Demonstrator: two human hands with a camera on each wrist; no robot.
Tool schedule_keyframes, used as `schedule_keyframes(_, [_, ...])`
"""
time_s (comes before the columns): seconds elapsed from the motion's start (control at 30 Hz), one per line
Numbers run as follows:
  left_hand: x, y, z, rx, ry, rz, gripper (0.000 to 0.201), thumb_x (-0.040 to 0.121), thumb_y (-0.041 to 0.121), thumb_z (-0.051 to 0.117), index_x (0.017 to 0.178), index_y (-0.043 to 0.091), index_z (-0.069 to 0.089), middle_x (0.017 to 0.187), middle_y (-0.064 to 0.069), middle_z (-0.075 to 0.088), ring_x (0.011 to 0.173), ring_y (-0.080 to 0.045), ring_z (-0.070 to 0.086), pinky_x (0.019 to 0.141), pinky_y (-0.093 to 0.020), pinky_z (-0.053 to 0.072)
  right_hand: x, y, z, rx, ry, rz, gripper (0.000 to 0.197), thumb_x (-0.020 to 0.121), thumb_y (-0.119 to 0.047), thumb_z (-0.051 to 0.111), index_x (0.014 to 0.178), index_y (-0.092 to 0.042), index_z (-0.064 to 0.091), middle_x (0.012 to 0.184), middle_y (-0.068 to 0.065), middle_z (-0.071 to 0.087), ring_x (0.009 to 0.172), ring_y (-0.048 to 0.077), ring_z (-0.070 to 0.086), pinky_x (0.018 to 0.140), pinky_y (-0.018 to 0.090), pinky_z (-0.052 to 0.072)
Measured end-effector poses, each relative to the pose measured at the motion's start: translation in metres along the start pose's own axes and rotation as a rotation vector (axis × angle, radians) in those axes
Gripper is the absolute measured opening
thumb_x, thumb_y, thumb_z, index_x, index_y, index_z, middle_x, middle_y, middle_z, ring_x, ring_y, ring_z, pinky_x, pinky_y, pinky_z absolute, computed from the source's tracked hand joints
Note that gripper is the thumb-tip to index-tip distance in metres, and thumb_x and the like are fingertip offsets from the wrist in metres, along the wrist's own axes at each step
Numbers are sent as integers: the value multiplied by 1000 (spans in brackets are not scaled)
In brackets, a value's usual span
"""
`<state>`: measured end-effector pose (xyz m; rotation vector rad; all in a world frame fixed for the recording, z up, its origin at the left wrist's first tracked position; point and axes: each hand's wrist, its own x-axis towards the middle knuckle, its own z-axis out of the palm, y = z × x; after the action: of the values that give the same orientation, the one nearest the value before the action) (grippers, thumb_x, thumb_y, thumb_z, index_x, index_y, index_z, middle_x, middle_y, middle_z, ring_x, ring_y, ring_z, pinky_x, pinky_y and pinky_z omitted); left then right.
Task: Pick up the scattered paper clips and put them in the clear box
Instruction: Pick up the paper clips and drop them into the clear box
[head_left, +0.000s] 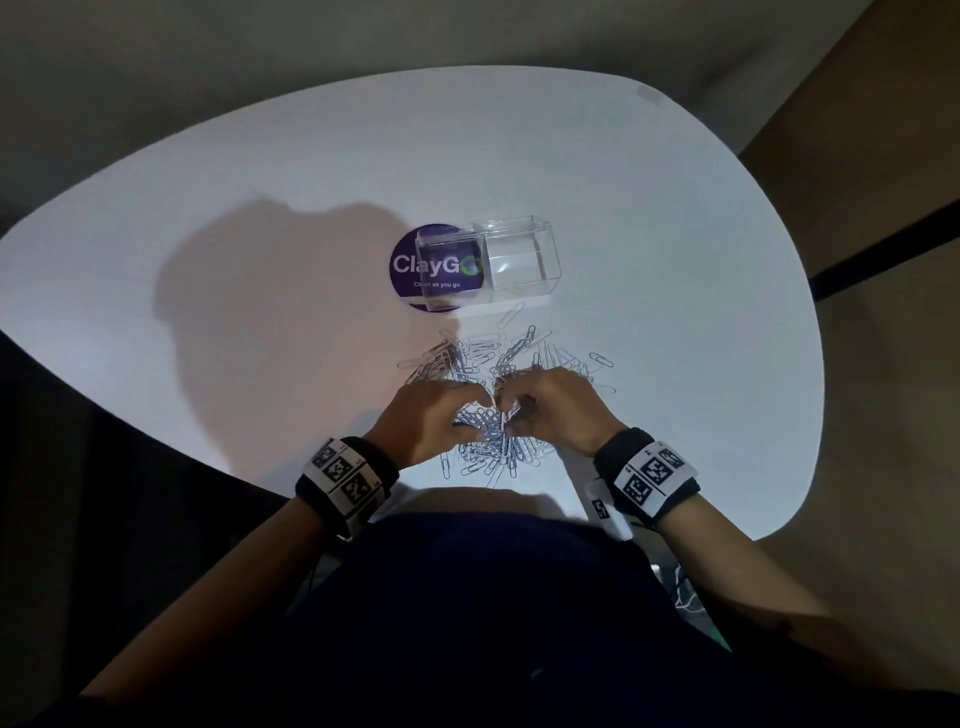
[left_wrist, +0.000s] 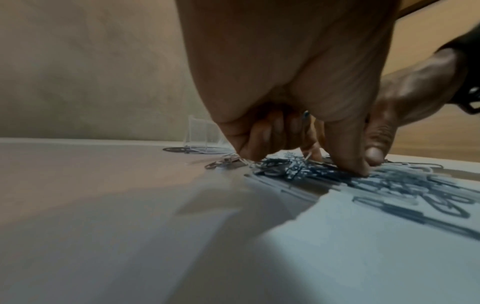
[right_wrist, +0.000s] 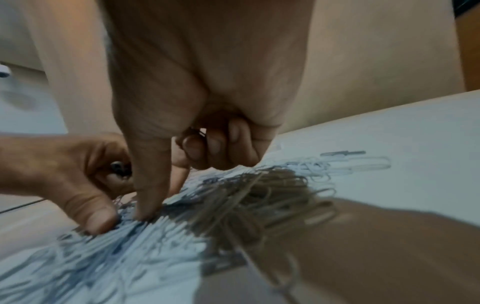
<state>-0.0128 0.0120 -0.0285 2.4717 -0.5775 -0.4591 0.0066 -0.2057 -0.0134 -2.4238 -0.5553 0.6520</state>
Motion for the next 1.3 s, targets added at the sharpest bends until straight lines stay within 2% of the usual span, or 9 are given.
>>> schedule_keyframes(0.17, [1,0,4,62,42,73,35,83,38,71,115,25,65,108,5,69,97,-16,63,80,-32,50,-3,13,-2,113,69,108,27,70,-14,81,94,-26,74,90,-5,72,71,8,62,76,35,56])
schedule_keyframes(0.37, [6,7,11,144,41,134,15,90,23,64,102,14,66,90,-2,67,83,-23,63,67,-36,51,-6,-7,8,-31,57,-28,29,73,-33,83,100,-27,72,83,-14,65,75,9,57,70,28,48])
schedule_keyframes(0.53, [8,0,3,-57,58,-14,7,91,21,62,87,16,63,82,6,61,78,-10,55,73,-29,42,-2,-11,22,-70,97,12,38,75,-36,82,105,-23,64,91,-6,69,84,19,63,69,33,49])
schedule_keyframes(0.63, [7,-1,-13,-249,95,-70,6,87,13,67,82,9,66,73,14,54,72,6,50,69,-11,33,-1,-7,24,-71,133,15,37,77,-35,83,107,-22,66,97,-3,70,85,20,63,71,34,51])
schedule_keyframes(0.77, [8,1,-33,-455,28,-241,10,89,16,64,85,6,63,83,-3,59,70,-6,49,68,-20,38,5,-6,25,-124,136,-38,10,82,-27,77,84,-23,69,89,-8,65,83,18,63,62,28,41])
schedule_keyframes(0.87, [6,2,-43,-742,-18,-302,10,93,8,57,83,6,57,68,4,49,57,-5,39,53,-17,34,9,-6,26,-126,98,-35,13,87,-21,71,76,-19,63,86,-6,62,79,18,61,61,27,37])
schedule_keyframes(1.03, [4,-1,-52,-1002,-38,-347,9,96,2,51,87,4,53,69,-10,41,51,-13,33,46,-22,30,7,-6,7,436,80,118,11,89,-13,72,81,-8,66,77,-12,61,68,-7,58,65,14,43])
schedule_keyframes(1.17, [5,2,-61,-1088,-78,-354,7,96,5,52,91,5,58,75,-10,53,56,-12,41,49,-21,35,11,-11,-16,1011,40,199,15,92,-2,64,79,-7,64,94,14,72,57,14,58,53,20,41])
schedule_keyframes(1.3, [22,3,-85,-964,11,-324,10,95,6,55,95,-2,60,70,-5,59,54,-13,44,48,-21,38,28,-23,-42,1206,81,247,7,93,8,57,94,2,58,68,1,70,47,6,51,40,15,35])
